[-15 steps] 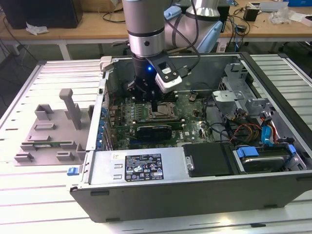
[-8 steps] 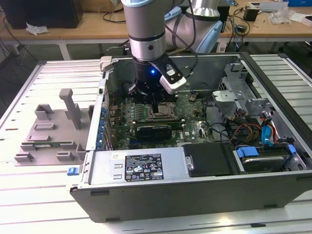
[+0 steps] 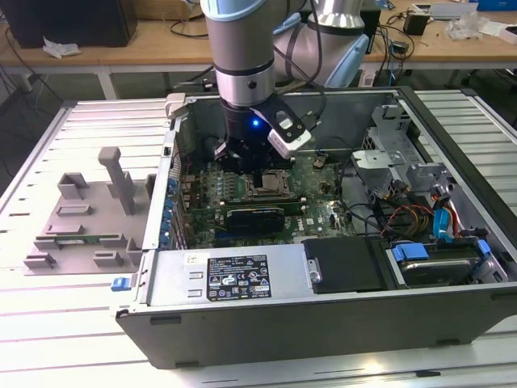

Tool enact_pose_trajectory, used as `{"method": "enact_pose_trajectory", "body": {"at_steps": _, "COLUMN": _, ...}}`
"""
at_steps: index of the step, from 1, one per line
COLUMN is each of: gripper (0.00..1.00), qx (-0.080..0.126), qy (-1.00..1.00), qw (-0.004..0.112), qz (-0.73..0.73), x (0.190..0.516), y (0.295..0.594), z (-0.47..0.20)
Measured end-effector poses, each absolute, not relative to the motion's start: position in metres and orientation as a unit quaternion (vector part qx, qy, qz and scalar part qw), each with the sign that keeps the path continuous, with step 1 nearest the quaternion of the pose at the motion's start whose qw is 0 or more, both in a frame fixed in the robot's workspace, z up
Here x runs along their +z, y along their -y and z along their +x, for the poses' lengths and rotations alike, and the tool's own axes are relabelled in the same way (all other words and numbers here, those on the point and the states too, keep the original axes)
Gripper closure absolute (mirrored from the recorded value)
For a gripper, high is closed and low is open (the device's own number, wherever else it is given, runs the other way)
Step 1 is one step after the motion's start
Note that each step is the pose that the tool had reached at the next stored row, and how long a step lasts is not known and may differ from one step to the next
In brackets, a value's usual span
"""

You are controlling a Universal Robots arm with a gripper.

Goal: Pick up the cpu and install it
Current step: 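Install the second cpu locking lever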

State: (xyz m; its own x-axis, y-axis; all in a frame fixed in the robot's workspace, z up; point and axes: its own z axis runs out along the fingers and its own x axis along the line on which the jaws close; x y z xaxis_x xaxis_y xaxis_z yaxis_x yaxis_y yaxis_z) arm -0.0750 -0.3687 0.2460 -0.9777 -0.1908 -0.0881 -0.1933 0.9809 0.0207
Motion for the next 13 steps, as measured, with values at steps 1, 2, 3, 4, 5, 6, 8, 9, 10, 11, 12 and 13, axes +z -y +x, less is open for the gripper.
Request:
{"method": "enact_pose_trajectory", "body": {"at_steps": 1, "gripper": 0.89, "qx": 0.015, "qy": -0.994, "qw": 0.043, "qz": -0.097, "x": 0.246, "y": 0.369, "z": -0.075}}
{"method": "enact_pose_trajectory", "body": {"at_steps": 2, "gripper": 0.89, "qx": 0.015, "qy": -0.994, "qw": 0.043, "qz": -0.097, "x": 0.246, "y": 0.369, "z": -0.075}}
{"method": "enact_pose_trajectory", "body": {"at_steps": 3, "gripper": 0.89, "qx": 0.015, "qy": -0.994, "qw": 0.043, "qz": -0.097, "x": 0.246, "y": 0.369, "z": -0.075}}
{"method": "enact_pose_trajectory", "body": {"at_steps": 4, "gripper": 0.89, "qx": 0.015, "qy": -0.994, "qw": 0.040, "qz": -0.096, "x": 0.244, "y": 0.369, "z": -0.075}}
{"method": "enact_pose_trajectory", "body": {"at_steps": 5, "gripper": 0.89, "qx": 0.016, "qy": -0.995, "qw": 0.038, "qz": -0.094, "x": 0.243, "y": 0.369, "z": -0.074}}
{"method": "enact_pose_trajectory", "body": {"at_steps": 6, "gripper": 0.89, "qx": 0.016, "qy": -0.995, "qw": 0.036, "qz": -0.093, "x": 0.242, "y": 0.369, "z": -0.074}}
{"method": "enact_pose_trajectory", "body": {"at_steps": 8, "gripper": 0.89, "qx": 0.016, "qy": -0.995, "qw": 0.033, "qz": -0.088, "x": 0.240, "y": 0.369, "z": -0.074}}
{"method": "enact_pose_trajectory", "body": {"at_steps": 9, "gripper": 0.89, "qx": 0.016, "qy": -0.996, "qw": 0.032, "qz": -0.085, "x": 0.238, "y": 0.369, "z": -0.073}}
{"method": "enact_pose_trajectory", "body": {"at_steps": 10, "gripper": 0.89, "qx": 0.018, "qy": -0.996, "qw": 0.032, "qz": -0.083, "x": 0.237, "y": 0.369, "z": -0.073}}
{"method": "enact_pose_trajectory", "body": {"at_steps": 11, "gripper": 0.89, "qx": 0.019, "qy": -0.996, "qw": 0.032, "qz": -0.081, "x": 0.235, "y": 0.369, "z": -0.072}}
{"method": "enact_pose_trajectory", "body": {"at_steps": 12, "gripper": 0.89, "qx": 0.020, "qy": -0.996, "qw": 0.032, "qz": -0.078, "x": 0.232, "y": 0.369, "z": -0.072}}
{"method": "enact_pose_trajectory", "body": {"at_steps": 13, "gripper": 0.89, "qx": 0.020, "qy": -0.996, "qw": 0.032, "qz": -0.076, "x": 0.230, "y": 0.369, "z": -0.073}}
